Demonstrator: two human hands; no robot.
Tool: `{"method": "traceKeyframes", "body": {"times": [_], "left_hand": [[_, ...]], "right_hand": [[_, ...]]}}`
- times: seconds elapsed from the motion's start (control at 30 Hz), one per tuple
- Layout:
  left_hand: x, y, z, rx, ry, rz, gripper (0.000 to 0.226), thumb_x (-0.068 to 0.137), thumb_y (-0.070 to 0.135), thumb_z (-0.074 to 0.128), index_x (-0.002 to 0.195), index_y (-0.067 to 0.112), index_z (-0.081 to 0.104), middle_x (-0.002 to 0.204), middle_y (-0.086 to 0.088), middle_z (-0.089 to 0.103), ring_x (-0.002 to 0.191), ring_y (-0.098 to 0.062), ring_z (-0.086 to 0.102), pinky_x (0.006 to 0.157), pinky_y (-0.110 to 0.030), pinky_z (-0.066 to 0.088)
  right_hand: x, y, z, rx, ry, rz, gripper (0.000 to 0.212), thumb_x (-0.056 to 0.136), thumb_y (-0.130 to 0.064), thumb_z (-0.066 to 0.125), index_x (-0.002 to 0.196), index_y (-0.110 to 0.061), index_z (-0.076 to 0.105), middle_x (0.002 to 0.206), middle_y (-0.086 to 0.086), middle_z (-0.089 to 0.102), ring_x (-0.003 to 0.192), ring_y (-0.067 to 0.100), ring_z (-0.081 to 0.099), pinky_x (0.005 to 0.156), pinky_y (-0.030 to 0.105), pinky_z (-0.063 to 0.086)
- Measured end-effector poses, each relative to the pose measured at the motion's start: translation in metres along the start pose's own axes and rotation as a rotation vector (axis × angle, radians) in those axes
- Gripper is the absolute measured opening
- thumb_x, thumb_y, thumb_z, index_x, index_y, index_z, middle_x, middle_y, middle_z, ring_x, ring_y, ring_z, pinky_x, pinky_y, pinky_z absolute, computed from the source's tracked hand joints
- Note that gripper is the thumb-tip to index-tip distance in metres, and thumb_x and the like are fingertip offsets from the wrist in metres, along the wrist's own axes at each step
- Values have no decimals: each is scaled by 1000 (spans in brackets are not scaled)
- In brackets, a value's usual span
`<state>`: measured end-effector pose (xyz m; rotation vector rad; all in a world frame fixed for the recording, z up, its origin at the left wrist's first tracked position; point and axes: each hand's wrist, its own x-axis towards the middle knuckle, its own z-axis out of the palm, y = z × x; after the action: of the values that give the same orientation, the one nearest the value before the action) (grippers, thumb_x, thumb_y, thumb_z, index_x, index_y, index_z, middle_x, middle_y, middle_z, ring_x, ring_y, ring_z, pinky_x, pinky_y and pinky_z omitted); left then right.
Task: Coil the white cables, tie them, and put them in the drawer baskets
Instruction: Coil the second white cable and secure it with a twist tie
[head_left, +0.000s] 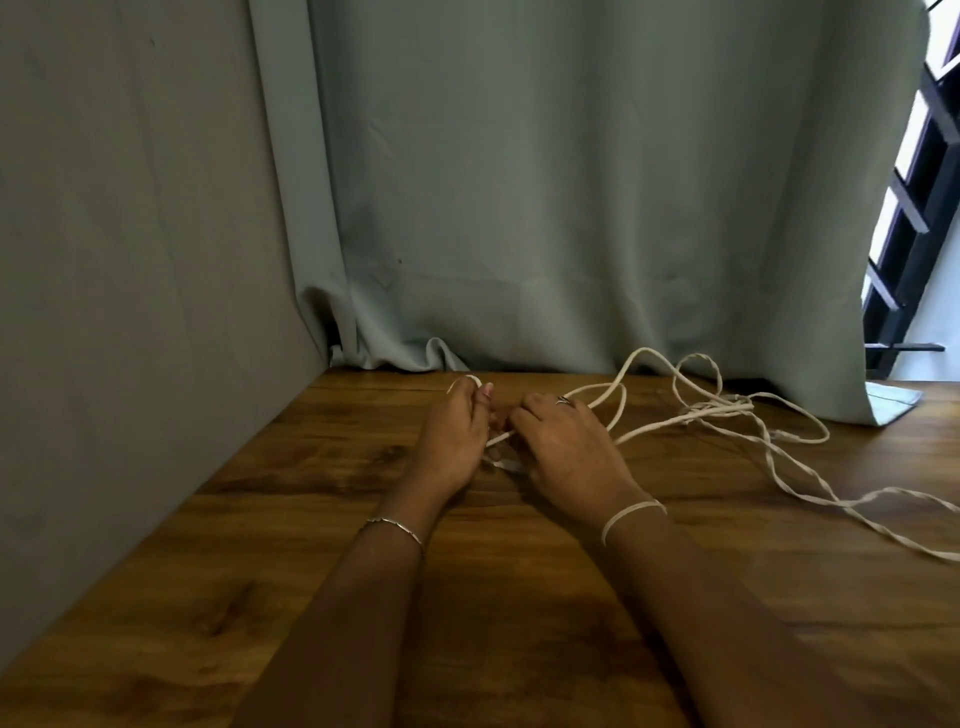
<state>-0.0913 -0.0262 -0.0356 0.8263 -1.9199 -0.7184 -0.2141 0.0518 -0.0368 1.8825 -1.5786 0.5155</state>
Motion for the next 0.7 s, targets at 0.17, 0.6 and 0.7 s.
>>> {"method": "traceKeyframes", "body": {"times": [0.17,0.6,0.7], "left_hand": [[-2,0,3,220,-81,43,28,103,30,37,84,19,55,79,-1,60,73,-16,58,65,-32,44],[-13,19,-10,-699,-354,-429,43,97,43,48,63,16,51,45,8,34,37,-6,24,38,-19,25],[-7,17,-16,-1094,-310,-469,43,98,39,46,63,16,51,46,8,29,36,-5,20,39,-18,28]], "right_hand": [[-2,1,5,56,-21,20,33,81,-15,69,113,-13,59,109,6,60,100,23,57,91,36,45],[-3,12,13,127,-44,217,26,84,-11,65,106,-16,53,107,5,61,98,22,56,88,32,41],[-7,17,13,116,-121,265,19,90,-14,53,108,-17,47,108,8,62,98,27,56,89,34,39]]}}
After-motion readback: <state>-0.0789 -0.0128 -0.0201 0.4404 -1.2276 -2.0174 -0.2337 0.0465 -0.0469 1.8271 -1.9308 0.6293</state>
